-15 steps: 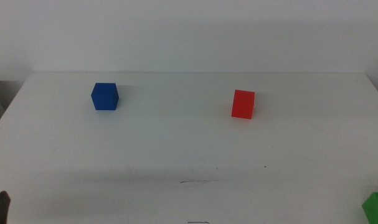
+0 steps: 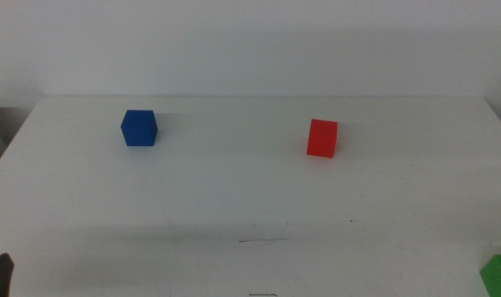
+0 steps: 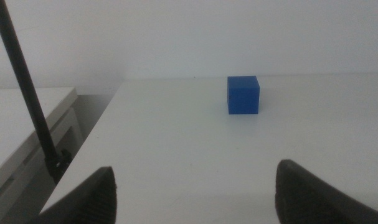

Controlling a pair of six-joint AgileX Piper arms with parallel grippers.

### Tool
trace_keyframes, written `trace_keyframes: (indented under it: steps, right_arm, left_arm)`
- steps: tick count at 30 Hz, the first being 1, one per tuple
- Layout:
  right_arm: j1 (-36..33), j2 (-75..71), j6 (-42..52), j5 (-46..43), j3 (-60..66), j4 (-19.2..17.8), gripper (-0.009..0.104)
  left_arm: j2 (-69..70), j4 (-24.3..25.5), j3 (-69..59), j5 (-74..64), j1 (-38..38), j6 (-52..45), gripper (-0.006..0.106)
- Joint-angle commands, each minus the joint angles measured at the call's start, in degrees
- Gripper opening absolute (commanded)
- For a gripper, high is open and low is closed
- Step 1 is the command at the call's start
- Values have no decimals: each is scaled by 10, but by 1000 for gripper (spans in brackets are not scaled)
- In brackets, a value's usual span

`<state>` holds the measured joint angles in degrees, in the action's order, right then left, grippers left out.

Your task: Stack red cubes first, then green, then blue cubes in a specific spot.

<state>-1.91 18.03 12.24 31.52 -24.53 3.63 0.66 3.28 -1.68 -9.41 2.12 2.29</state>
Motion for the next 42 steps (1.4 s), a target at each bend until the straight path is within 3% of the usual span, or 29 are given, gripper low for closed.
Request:
trace_keyframes:
  steps: [1,11,20,29,42]
  right_arm:
    - [4,54,7,20,-74,6,68]
    - [-66,288,3,189,-295,25,68]
    - [-160,501,-79,263,-477,-1,68]
    - [-163,683,-185,300,-650,-6,68]
    - [-155,925,-256,343,-903,-27,68]
  left_arm:
    - [15,0,1,43,-1,8,84]
    - [15,0,1,43,-1,8,84]
    - [15,0,1,43,-1,8,84]
    - [15,0,1,43,-1,8,84]
    - [15,0,1,43,-1,8,84]
